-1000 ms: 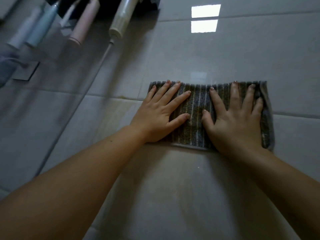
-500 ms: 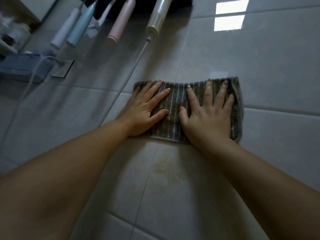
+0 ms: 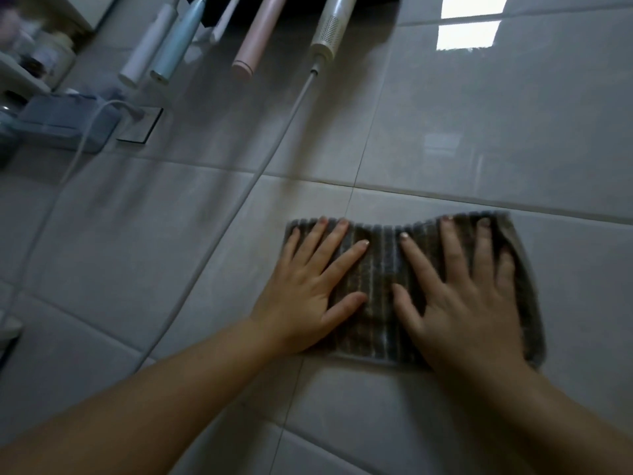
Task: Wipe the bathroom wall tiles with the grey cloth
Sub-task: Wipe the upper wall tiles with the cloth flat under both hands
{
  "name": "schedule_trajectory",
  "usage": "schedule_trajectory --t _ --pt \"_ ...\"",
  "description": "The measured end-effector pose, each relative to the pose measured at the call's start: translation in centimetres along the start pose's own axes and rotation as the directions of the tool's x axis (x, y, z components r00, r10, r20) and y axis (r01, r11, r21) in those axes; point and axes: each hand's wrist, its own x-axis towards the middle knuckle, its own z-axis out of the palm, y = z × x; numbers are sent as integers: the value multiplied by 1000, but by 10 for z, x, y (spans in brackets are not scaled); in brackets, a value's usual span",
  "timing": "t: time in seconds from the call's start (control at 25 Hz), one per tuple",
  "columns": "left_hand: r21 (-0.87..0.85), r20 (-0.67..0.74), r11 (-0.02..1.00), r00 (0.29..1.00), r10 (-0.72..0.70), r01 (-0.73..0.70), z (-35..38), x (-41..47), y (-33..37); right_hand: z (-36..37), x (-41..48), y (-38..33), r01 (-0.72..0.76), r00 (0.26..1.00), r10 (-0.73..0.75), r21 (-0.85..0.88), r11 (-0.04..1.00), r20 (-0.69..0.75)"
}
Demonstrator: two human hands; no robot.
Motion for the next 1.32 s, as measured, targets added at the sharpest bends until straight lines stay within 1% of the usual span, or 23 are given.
schedule_trajectory --t 0.16,0.24,0.32,0.4,0.48,0.6,0.68,0.8,0.92,0.96,1.08,1.2,1.24,1.32 --pt "22 4 1000 1000 8 -9 -14 63 -15 -7 41 4 -160 986 162 -44 986 38" --pt "37 14 999 1000 3 -3 -21 84 -31 -6 63 -3 -190 978 193 -43 981 75" --pt "36 13 999 1000 0 0 -24 85 -41 -5 74 -10 -185 978 188 -32 982 87" --pt "20 7 1000 1000 4 -4 -22 69 -48 -2 69 -19 -157 983 159 -25 987 93" --pt "19 5 1000 1000 9 -9 -19 46 -54 4 55 -31 -123 990 124 -22 992 71" --pt "27 -6 1000 1000 5 -4 -13 5 -56 12 23 -55 -107 994 107 2 994 7" --pt "20 -27 1000 1000 1 0 -7 -24 -51 17 -1 -68 -89 996 90 37 995 -20" --pt "-3 -54 1000 998 -30 29 1 -64 -34 19 -38 -77 -2 1000 3 63 998 -22" --pt "-9 -53 1000 998 -27 27 9 -83 -9 16 -65 -62 98 995 -96 56 994 -27" --pt "-5 -45 1000 999 -15 15 10 -82 -4 14 -65 -53 108 994 -106 55 993 -38" --pt "14 -49 1000 999 -2 2 4 -44 -6 11 -36 -31 43 997 -40 31 999 -71" --pt "22 -65 999 997 -35 37 -5 -12 -22 14 -3 -36 -68 996 69 21 997 -61" --pt "23 -66 999 997 -37 39 -4 -14 -25 16 0 -41 -92 994 93 25 995 -57" --pt "30 -69 999 997 -19 21 -2 -34 -30 17 -8 -54 -80 995 82 46 996 -49"
